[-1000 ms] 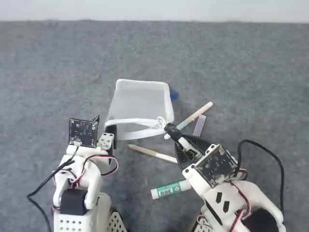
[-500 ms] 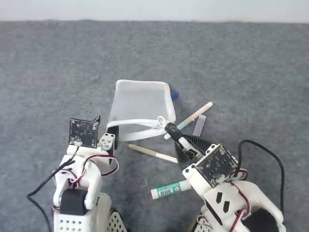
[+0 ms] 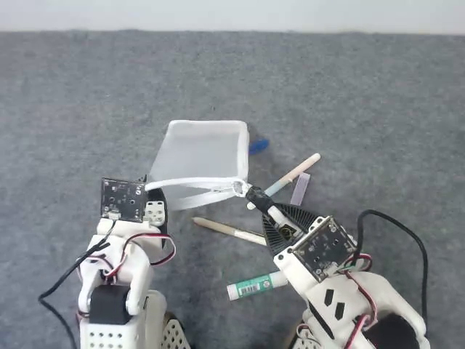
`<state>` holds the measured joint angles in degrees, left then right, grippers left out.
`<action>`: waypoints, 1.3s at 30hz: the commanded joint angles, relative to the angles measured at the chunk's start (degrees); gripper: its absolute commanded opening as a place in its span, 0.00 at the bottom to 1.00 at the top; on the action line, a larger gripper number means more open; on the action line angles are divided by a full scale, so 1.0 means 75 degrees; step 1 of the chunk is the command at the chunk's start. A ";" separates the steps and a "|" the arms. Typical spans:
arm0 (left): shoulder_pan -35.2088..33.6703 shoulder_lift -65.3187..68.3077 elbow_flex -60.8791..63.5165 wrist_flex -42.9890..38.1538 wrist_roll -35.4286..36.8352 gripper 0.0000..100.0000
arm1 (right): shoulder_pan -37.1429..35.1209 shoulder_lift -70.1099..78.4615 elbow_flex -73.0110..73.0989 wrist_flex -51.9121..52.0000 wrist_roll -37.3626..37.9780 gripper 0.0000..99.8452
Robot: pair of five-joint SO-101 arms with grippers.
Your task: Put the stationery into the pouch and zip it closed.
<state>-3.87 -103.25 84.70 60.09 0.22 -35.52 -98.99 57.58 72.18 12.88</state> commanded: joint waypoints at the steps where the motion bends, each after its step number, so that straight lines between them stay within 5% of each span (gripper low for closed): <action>1: -0.0152 -0.0164 -0.0510 0.0047 0.0070 0.01 | 0.0322 -0.0076 -0.0152 -0.0193 -0.0094 0.01; 21: -0.0152 -0.0164 -0.0580 0.0047 0.0070 0.01 | 0.0815 -0.0076 -0.0152 -0.0346 -0.0270 0.02; 27: -0.0152 -0.0164 -0.0580 0.0035 0.0070 0.01 | 0.0850 0.0006 -0.0129 -0.0311 -0.0258 0.18; 39: -0.0152 -0.0164 -0.0557 0.0035 0.0070 0.01 | 0.2233 0.1623 -0.0176 -0.1201 -0.0422 0.15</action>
<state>-4.75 -103.25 83.56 60.44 0.13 -19.43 -94.24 57.49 66.11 11.30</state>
